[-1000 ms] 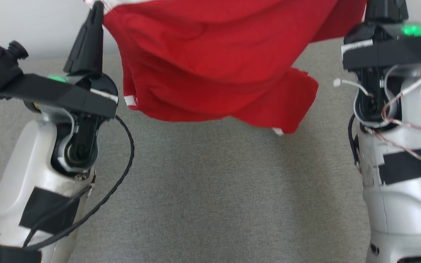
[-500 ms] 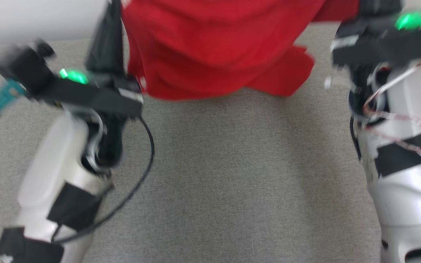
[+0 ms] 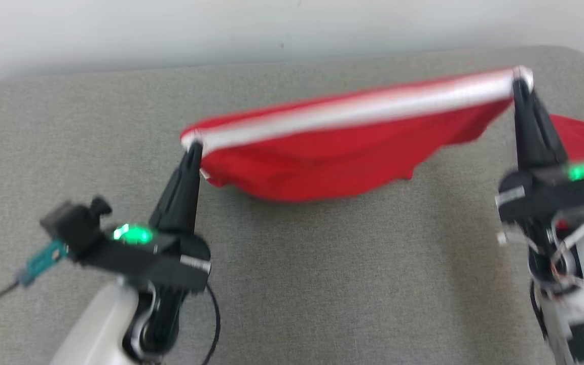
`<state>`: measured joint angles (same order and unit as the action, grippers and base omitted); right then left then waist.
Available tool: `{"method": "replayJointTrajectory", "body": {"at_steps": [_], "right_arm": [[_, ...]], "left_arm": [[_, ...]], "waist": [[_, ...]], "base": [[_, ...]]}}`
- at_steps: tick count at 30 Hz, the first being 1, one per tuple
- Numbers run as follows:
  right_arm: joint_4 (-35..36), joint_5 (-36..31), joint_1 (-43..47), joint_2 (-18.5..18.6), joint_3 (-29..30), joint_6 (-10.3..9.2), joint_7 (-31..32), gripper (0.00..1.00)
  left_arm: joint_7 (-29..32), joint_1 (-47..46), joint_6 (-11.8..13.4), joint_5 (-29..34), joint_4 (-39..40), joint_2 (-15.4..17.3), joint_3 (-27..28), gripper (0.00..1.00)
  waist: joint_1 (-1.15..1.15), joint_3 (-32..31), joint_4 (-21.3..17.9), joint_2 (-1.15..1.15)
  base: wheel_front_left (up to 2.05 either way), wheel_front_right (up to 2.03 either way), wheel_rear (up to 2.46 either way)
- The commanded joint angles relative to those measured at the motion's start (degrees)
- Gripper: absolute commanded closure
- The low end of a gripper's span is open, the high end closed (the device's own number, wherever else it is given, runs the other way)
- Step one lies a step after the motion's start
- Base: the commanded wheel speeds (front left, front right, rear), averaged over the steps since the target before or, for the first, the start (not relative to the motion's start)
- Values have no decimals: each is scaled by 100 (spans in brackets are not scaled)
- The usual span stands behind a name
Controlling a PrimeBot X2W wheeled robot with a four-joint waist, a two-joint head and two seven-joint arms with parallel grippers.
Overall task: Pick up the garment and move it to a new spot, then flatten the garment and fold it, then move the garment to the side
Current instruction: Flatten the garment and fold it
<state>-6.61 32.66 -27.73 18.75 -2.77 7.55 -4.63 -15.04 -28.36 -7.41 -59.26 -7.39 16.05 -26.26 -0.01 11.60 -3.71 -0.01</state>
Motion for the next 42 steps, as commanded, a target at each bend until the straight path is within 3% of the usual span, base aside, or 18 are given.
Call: {"method": "replayJointTrajectory", "body": {"at_steps": [1,10,17,25,31,42], "right_arm": [[82,-15,179,-16,37,-11,84,100],[1171,-70,1862,-627,753,-11,1139,100],[1366,-282,2575,-844,973,-11,1735,100],[1360,-211,3224,-913,946,-11,2767,100],[1566,0,3605,-810,1026,-11,3408,100],[1926,96,4262,-1036,1466,-11,4568,100]], "left_arm": [[-15,147,-10,-21,53,18,19,100],[-16,1249,-10,-207,436,206,-349,100],[48,1549,-10,-201,243,479,-684,100],[342,1854,-9,-325,-9,762,-989,100],[563,2063,88,-441,-82,884,-1065,100],[1014,2505,355,-585,36,1154,-1256,100]], "waist": [[1,-50,38,1],[1,-239,81,1],[1,-322,96,1],[1,-401,91,1],[1,-420,105,1],[1,-437,100,1]], "base": [[0,0,0],[0,0,0],[0,0,0],[0,0,0],[0,0,0],[0,0,0]]}}
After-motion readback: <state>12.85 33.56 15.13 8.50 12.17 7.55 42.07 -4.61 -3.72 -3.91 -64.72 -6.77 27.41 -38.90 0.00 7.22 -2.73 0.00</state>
